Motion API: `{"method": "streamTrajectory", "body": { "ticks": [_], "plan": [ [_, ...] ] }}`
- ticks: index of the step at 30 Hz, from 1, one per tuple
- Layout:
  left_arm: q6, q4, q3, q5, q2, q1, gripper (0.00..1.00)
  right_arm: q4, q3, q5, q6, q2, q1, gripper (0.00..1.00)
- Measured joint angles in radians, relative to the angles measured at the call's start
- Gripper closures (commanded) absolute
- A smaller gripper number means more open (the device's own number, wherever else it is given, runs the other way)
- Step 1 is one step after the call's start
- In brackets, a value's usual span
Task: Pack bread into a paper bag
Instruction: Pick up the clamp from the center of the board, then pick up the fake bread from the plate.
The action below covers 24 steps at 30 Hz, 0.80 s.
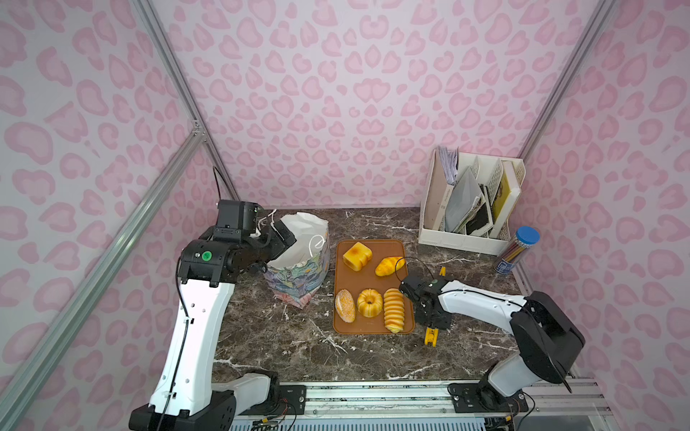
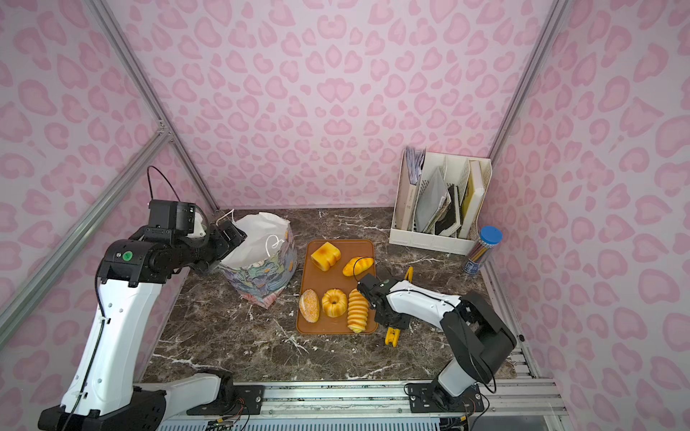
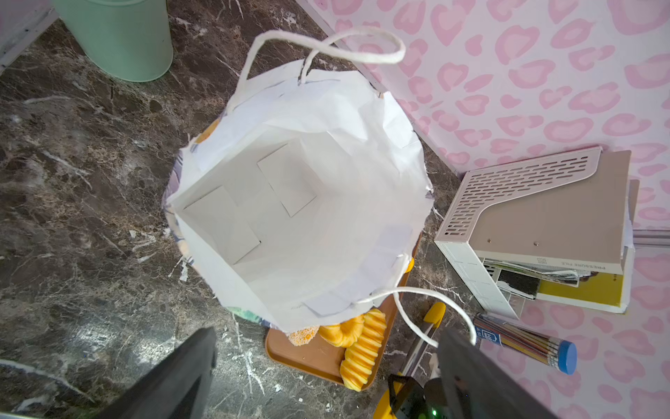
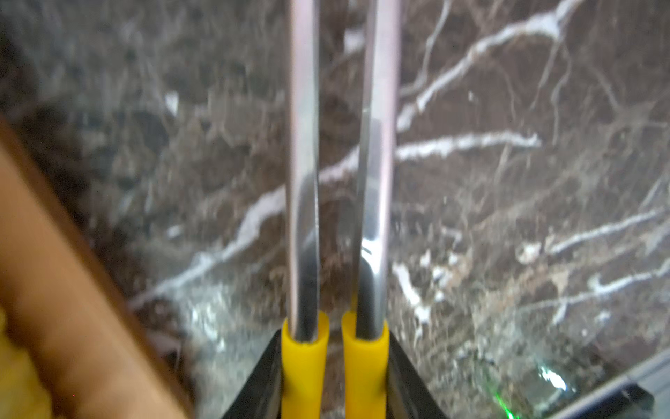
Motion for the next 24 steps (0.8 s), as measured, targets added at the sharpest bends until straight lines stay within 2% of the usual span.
{"method": "streamTrajectory", "body": {
  "ticks": [6, 10, 13, 18, 24],
  "plan": [
    [0.008, -0.002, 0.0, 0.004, 0.014, 0.0, 0.02, -0.134, 0.035, -0.051, 0.214, -0.095, 0.255, 0.69],
    [0.017, -0.002, 0.016, 0.011, 0.031, 0.0, 0.02, -0.2, 0.115, -0.077, 0.386, -0.08, 0.467, 0.62],
    [0.031, -0.002, 0.029, 0.011, 0.036, 0.0, 0.02, -0.246, 0.166, -0.1, 0.498, -0.042, 0.587, 0.6],
    [0.047, 0.004, 0.032, -0.004, 0.039, 0.0, 0.02, -0.303, 0.231, -0.128, 0.652, 0.039, 0.73, 0.56],
    [0.057, 0.02, 0.032, -0.019, 0.038, 0.0, 0.02, -0.33, 0.299, -0.139, 0.743, 0.117, 0.8, 0.45]
  ]
}}
